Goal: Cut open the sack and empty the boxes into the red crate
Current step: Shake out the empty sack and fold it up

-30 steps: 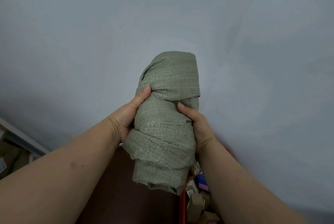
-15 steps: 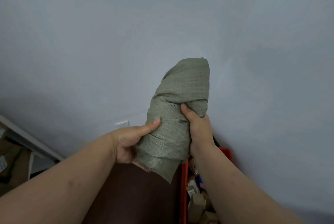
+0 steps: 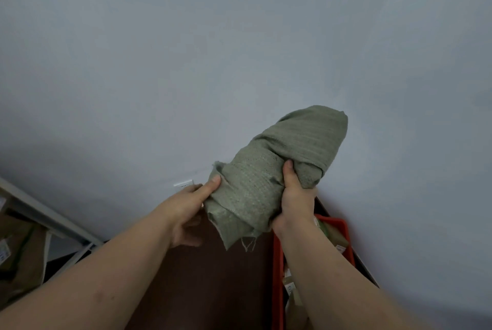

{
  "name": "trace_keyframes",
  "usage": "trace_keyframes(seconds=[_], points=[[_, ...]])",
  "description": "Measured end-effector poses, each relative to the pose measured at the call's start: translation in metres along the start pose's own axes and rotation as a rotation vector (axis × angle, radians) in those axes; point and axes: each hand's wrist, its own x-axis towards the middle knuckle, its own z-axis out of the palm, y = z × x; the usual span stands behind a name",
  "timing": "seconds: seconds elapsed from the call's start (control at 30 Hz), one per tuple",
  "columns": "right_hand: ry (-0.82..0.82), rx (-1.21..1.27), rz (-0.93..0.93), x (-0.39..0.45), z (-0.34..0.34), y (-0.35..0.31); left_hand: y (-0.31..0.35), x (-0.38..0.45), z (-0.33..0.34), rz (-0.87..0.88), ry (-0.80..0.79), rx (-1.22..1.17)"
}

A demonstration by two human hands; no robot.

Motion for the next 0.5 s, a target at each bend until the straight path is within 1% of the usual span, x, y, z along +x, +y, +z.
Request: trace_keyframes(seconds=[0.03, 0.1, 0.13, 0.17, 0.27, 0.33, 0.4, 0.5], points=[[-0.004, 0.018, 0.008, 0.0, 0.002, 0.002, -0.001, 0.0, -0.004, -0.064, -0.055, -0.024], [-0.04, 0.04, 0.045, -0.001, 0.009, 0.009, -0.003, 0.003, -0.01, -0.167, -0.226, -0.173], [-0.06, 0.035, 0.071, -0.001, 0.013, 0.014, -0.004, 0.004, -0.012, -0.178, -0.288, -0.254], [-0.076, 0.025, 0.103, -0.001, 0.017, 0.021, -0.004, 0.008, -0.014, -0.17, -0.317, -0.335], [-0.137, 0.015, 0.237, 0.005, 0.026, 0.044, -0.004, 0.02, -0.023, -0.108, -0.33, -0.565], [-0.211, 0.048, 0.334, 0.007, 0.031, 0.059, 0.0, 0.029, -0.031, -0.052, -0.33, -0.663], [-0.278, 0.053, 0.381, 0.009, 0.036, 0.071, 0.003, 0.038, -0.037, 0.007, -0.322, -0.727], [-0.342, 0.05, 0.405, 0.016, 0.042, 0.077, 0.005, 0.053, -0.049, 0.07, -0.285, -0.755]])
